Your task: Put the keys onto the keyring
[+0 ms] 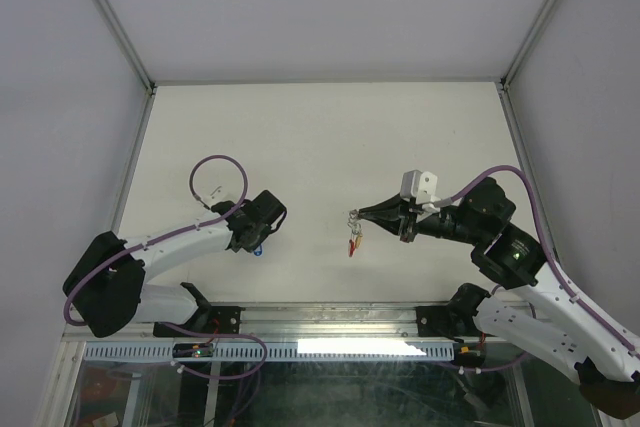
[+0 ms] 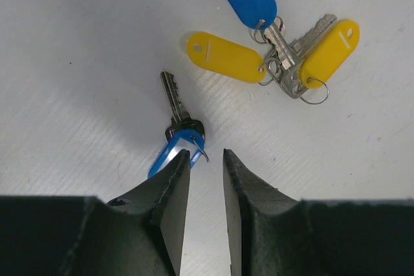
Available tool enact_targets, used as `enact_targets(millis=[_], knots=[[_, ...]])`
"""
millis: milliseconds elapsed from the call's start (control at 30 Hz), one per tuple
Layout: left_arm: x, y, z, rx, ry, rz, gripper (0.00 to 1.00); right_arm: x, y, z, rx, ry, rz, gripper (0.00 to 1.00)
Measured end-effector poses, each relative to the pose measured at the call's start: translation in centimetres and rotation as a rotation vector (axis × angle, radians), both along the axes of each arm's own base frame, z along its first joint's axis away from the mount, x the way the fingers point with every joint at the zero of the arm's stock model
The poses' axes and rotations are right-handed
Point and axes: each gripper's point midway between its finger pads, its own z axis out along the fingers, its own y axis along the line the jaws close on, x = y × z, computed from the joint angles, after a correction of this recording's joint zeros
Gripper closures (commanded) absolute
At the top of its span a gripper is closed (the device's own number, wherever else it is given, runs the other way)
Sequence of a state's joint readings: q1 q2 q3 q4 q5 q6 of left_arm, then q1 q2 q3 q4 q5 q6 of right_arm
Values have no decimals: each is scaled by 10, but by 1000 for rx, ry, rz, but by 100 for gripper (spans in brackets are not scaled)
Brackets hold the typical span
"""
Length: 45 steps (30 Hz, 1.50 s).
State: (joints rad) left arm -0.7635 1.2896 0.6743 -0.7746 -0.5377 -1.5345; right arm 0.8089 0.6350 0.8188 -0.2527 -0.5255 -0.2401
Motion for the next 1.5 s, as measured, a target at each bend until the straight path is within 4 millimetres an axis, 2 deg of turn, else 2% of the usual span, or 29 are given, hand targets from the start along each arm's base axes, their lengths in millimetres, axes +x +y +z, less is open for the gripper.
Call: enact_targets(millis=[367,800,1267,1500], knots=[[0,-2,-2,-12,9,2,82,1,-1,0,4,11,-9,100],[-1,-2,-3,-13,15,2,78,0,-1,2,11,19,-14,100],[-6,2,-9,-9,27,8,88,0,-1,2,11,20,-14,100],[-8,4,-11,-7,32,16,100,-1,-2,2,14,24,-15,100]])
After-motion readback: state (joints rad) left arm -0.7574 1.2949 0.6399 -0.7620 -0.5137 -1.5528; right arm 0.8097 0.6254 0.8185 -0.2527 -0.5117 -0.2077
